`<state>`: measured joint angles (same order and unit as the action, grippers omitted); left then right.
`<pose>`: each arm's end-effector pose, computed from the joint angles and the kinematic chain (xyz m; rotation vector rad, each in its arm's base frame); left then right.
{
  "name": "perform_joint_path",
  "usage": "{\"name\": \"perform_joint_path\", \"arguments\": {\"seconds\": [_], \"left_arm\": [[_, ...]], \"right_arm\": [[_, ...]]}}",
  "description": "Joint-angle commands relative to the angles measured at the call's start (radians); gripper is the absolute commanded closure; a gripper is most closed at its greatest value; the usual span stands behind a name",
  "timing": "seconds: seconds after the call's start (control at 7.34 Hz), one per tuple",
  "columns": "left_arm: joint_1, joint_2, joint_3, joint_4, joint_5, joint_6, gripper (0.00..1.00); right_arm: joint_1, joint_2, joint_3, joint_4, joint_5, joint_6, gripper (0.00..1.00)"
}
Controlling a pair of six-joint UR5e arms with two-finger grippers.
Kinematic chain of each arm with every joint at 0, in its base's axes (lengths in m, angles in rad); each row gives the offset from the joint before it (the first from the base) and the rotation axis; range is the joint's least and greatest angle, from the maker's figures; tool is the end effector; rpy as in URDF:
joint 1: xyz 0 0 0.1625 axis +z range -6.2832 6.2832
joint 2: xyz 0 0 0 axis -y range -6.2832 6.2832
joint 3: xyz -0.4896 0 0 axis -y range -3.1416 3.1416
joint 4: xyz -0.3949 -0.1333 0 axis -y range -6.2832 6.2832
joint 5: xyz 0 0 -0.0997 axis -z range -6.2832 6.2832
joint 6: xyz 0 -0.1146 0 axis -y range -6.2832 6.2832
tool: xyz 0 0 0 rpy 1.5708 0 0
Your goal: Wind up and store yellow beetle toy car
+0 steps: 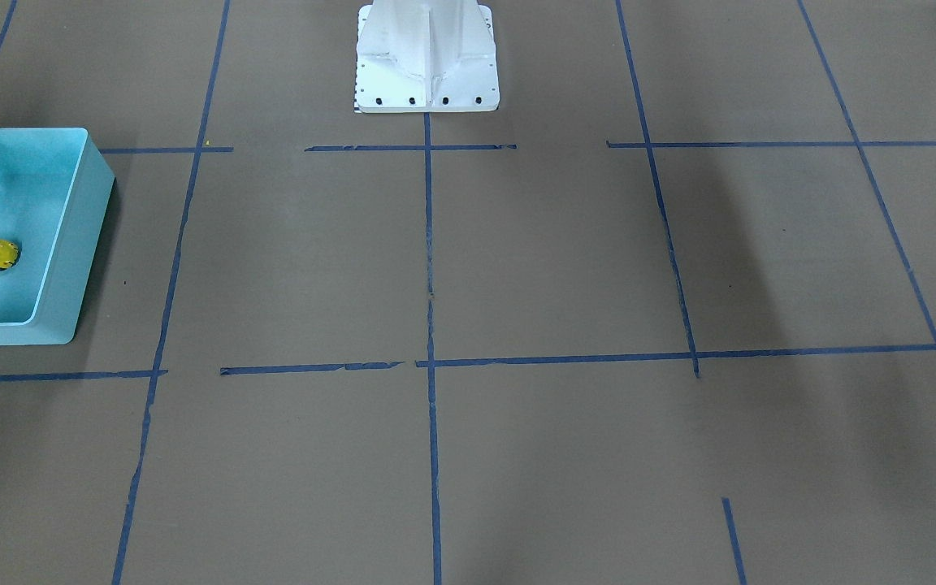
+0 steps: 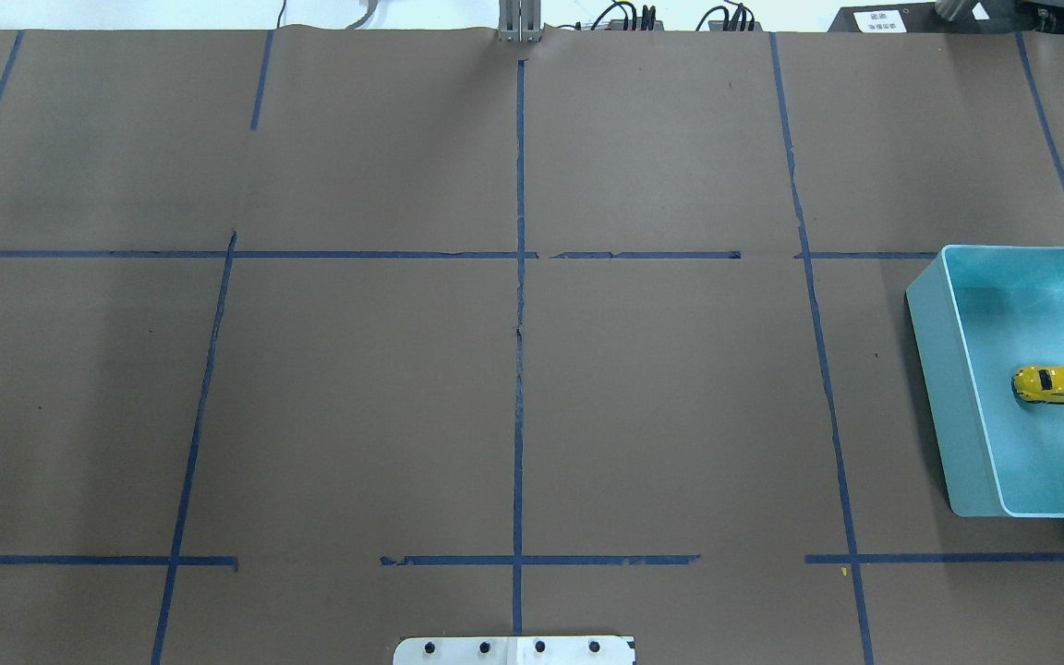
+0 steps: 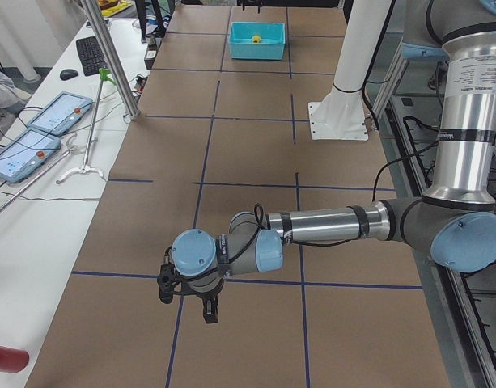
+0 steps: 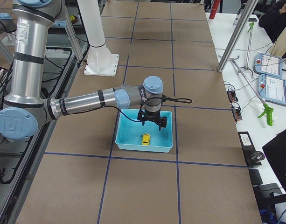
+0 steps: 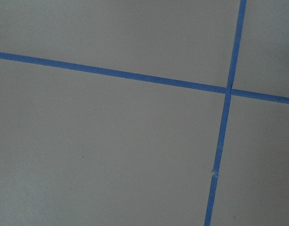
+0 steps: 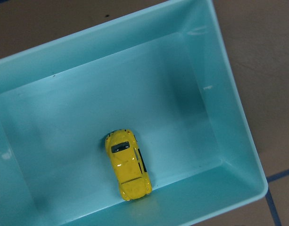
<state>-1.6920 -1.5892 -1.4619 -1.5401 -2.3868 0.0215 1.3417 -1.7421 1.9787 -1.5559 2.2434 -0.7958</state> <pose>-0.1089 -0.4821 0.7777 -0.0560 0.8217 -0.1435 -0.0349 -0.4224 0.6144 0.4408 -0.6042 -1.0639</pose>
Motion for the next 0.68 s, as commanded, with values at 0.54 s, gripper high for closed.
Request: {"name": "perform_joint_path", "arguments": {"seconds": [0.54], "left_arm": [[0.0,0.0,0.0,0.0,0.0,0.0,0.0]], "right_arm": [[0.171,-0.013,-0.104,-0.01,0.116,0.933,0.0]]}}
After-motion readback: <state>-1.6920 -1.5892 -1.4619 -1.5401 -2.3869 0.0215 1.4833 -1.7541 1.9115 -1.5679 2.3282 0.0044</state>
